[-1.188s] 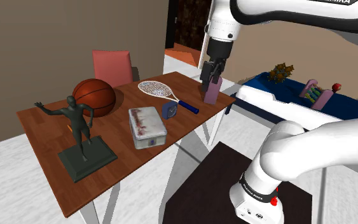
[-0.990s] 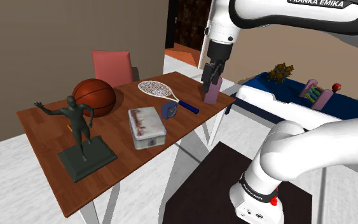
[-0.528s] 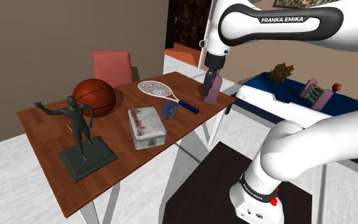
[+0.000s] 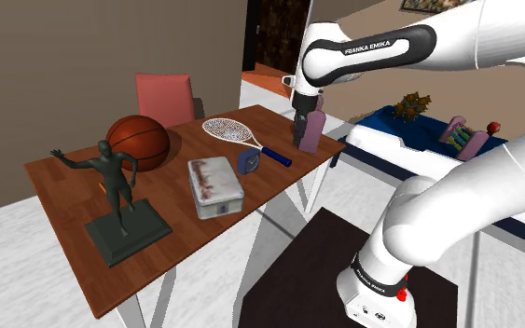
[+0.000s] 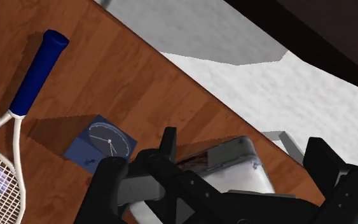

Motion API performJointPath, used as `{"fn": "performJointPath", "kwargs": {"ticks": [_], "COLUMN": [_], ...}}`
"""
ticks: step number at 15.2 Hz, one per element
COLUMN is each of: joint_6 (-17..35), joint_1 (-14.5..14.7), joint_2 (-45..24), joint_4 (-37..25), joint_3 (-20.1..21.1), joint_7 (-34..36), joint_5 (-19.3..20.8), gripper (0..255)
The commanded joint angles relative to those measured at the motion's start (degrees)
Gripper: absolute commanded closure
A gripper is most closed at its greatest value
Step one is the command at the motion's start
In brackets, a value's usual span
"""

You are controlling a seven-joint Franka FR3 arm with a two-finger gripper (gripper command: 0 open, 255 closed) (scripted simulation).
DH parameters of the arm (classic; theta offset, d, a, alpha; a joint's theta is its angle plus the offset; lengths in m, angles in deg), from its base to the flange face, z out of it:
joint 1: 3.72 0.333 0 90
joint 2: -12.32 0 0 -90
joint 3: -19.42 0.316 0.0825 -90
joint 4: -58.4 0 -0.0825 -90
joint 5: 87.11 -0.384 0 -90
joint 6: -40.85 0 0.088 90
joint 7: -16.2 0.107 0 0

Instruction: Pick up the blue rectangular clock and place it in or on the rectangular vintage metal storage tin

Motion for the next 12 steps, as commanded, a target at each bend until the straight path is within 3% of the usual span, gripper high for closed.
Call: {"fn": "performJointPath", "kwargs": {"ticks": [1,6,12], "joint_6": [3.46,10.07,15.23], "joint_1": [0.94,2.99,3.58], "joint_2": [-4.86,-16.45,-31.71], "joint_4": [-1.65,-6.64,-15.45], "joint_3": [-2.37,-7.21,-9.6], "joint_7": [-5.16,-18.28,-35.22], "joint_5": [-0.22,-3.28,-11.41], "gripper": [0,0,0]}}
